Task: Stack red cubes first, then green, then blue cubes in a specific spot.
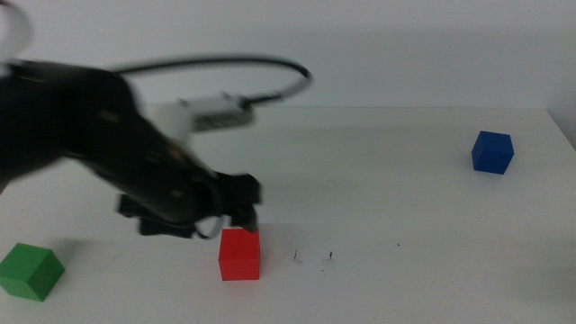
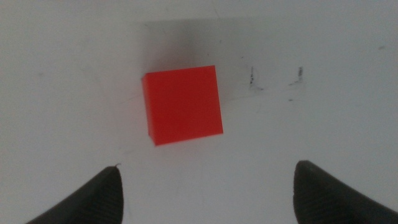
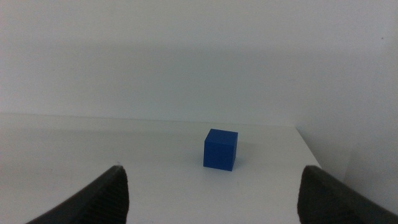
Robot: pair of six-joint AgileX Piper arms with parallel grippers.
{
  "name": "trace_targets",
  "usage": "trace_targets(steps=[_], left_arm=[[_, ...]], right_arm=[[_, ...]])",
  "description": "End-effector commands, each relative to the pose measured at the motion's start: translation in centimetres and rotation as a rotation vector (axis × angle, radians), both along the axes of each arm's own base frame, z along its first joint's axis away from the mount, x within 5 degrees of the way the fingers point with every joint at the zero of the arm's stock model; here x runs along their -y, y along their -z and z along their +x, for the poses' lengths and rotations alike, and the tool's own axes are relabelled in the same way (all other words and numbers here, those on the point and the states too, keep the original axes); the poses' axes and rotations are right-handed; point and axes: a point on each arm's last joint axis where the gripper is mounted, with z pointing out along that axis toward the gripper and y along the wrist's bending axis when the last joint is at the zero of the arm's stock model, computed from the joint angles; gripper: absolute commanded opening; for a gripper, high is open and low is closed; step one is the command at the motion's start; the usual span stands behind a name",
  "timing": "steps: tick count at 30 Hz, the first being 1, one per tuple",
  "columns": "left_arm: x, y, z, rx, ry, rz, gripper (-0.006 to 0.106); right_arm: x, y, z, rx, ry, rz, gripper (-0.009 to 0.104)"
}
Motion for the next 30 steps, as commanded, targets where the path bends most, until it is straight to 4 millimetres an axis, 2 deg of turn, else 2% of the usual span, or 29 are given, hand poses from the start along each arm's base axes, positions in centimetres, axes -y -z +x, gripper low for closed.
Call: trace_targets(steps=[1,8,17,19,22,26,30], left_arm=[[1.6,1.1,1.1,0.020,-0.010,0.038,0.094],[4.4,5.4,3.6,-0.128,-0.044,0.179,0.094],[5.1,9.1,5.3,-0.123,-0.043,0.230,0.093],[5.1,9.6,5.4,-0.136,-0.039,0.240,0.090],[5.0,9.6,5.3,-0.142,-0.040,0.244,0.077],[5.1,8.4,5.2,-0.115,-0.050,0.211,0.041],[7.3,6.4,5.4,-0.127,-0.020,0.182,0.006]], right_arm=[[0.0,0.0,0.0,0.008,0.007,-0.005,0.093],[0.0,0.0,0.0,0.008,0.007,-0.005,0.093],[0.0,0.0,0.0,0.008,0.007,-0.005,0.093],[0.0,0.0,0.0,0.008,0.007,-0.005,0.093],[0.0,0.0,0.0,0.008,0.007,-0.005,0.093],[0.0,0.0,0.0,0.008,0.007,-0.005,0.093],[0.0,0.0,0.0,0.008,0.007,-0.005,0.093]])
